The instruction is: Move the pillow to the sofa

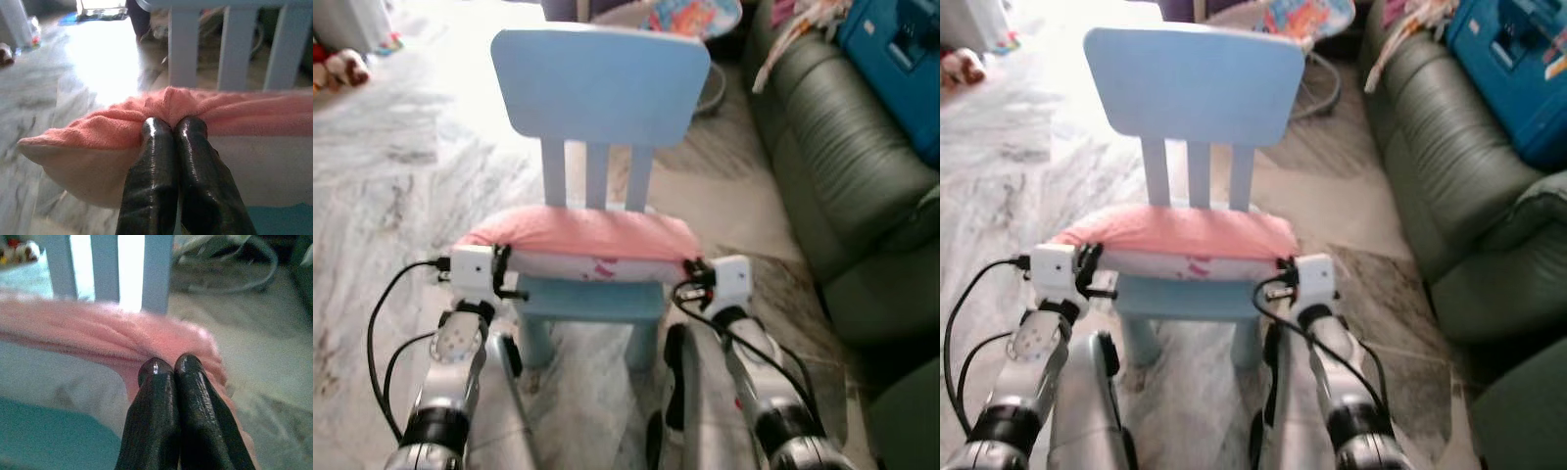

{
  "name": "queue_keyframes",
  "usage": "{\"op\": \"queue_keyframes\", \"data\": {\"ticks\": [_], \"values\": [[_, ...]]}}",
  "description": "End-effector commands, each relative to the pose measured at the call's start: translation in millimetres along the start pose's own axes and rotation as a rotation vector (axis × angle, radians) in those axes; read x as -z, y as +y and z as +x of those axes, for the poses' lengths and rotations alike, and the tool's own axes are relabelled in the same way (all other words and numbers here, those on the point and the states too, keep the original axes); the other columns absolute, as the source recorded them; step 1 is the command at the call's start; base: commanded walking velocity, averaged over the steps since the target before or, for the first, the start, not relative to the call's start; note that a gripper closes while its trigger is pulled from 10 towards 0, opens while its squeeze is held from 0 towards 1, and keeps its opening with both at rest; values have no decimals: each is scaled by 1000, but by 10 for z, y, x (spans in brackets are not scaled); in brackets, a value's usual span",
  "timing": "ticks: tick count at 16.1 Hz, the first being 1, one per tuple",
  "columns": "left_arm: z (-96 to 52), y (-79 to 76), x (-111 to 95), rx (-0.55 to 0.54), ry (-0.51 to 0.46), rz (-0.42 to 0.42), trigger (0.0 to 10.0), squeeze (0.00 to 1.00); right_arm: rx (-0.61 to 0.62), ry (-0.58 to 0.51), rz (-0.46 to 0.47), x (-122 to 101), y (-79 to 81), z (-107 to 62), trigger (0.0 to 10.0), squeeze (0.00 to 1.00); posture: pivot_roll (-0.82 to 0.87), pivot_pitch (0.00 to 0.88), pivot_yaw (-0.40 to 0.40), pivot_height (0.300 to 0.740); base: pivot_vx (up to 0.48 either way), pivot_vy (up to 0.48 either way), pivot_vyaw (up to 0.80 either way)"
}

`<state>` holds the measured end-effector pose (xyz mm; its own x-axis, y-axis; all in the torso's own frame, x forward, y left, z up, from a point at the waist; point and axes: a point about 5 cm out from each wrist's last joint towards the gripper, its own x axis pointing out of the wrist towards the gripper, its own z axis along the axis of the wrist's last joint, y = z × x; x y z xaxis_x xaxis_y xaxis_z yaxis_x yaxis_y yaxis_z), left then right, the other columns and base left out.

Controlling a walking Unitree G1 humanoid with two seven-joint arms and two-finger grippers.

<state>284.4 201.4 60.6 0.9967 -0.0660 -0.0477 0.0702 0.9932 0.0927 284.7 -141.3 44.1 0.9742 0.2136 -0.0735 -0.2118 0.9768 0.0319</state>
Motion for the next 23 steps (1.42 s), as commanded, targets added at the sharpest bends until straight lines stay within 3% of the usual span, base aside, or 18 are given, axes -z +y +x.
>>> {"op": "queue_keyframes", "data": {"ticks": [1,2,3,4,5,8,14,17,23], "values": [[-42,97,-87,-26,-32,-11,0,0,129,-52,15,-117,-228,-89,0,0,59,0,-65,468,0,0,0],[-56,60,-130,-5,-44,3,0,0,126,-75,19,-166,-227,-146,0,0,53,0,-62,468,0,0,0],[-58,37,-145,0,-40,10,275,0,120,-84,16,-187,-232,-176,2431,0,48,0,-58,468,0,0,0],[-47,7,-153,2,-34,0,4863,0,113,-88,13,-198,-241,-191,10000,0,41,0,-54,468,0,0,0],[-28,-41,-159,5,-26,3,10000,0,123,-91,20,-210,-286,-196,10000,0,27,0,-41,472,0,0,0],[24,-138,-182,3,2,-43,10000,0,165,-86,23,-286,-361,-168,10000,0,13,0,-33,510,0,0,0],[93,-188,-125,-3,71,-94,10000,0,148,-93,17,-369,-322,-122,10000,0,-36,0,0,582,0,0,0],[147,-245,-155,18,73,-79,10000,0,170,-86,22,-361,-364,-130,10000,0,-32,0,0,615,0,0,0],[116,-233,-68,-12,117,-70,10000,0,155,-79,20,-374,-341,-103,10000,0,-16,0,-21,687,0,0,0]]}}
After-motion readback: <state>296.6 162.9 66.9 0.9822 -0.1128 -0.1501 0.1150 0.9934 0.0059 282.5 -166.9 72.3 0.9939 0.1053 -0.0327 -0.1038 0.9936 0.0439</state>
